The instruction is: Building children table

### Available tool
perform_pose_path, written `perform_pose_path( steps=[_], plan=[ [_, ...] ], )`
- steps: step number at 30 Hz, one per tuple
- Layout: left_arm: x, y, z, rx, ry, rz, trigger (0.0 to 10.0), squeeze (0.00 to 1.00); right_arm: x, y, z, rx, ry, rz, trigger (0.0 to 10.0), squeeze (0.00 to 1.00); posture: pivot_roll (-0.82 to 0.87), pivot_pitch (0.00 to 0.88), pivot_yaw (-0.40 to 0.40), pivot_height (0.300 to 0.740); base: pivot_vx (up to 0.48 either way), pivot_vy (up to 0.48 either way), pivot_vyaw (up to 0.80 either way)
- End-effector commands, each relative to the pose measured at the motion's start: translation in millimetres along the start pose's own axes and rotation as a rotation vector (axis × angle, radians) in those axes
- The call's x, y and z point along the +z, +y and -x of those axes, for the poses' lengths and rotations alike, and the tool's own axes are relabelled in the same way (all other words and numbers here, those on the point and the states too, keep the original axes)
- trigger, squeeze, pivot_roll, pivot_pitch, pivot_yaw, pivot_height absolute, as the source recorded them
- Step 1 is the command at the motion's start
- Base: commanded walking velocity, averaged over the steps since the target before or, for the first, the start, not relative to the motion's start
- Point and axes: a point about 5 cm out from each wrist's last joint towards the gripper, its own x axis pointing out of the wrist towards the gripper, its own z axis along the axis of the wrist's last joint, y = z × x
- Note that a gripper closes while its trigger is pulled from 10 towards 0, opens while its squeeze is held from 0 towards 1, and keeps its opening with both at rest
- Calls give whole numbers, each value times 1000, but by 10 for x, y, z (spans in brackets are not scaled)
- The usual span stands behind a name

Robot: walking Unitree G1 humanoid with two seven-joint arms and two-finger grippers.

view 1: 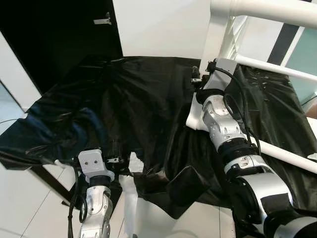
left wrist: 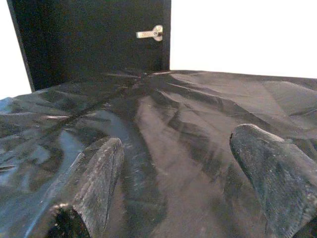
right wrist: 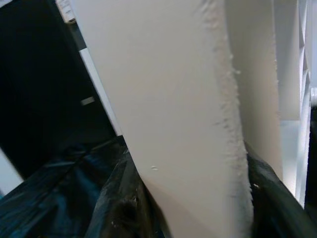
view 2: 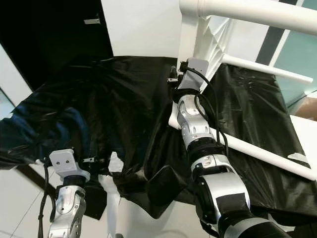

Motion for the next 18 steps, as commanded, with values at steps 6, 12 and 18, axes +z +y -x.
perform_pose_path(
  steps=[6,12,18],
  plan=[
    [-43,-60,21,-46,20,-6,10000,0,-443,419,209,323,221,-133,0,0,124,0,38,740,0,0,0],
    [-68,-113,58,-65,30,0,10000,0,-560,418,320,341,257,-120,0,0,116,0,40,740,0,0,0],
    [-87,-148,74,-77,38,5,10000,0,-649,446,443,314,253,-106,0,0,103,0,44,740,0,0,0]
  ],
)
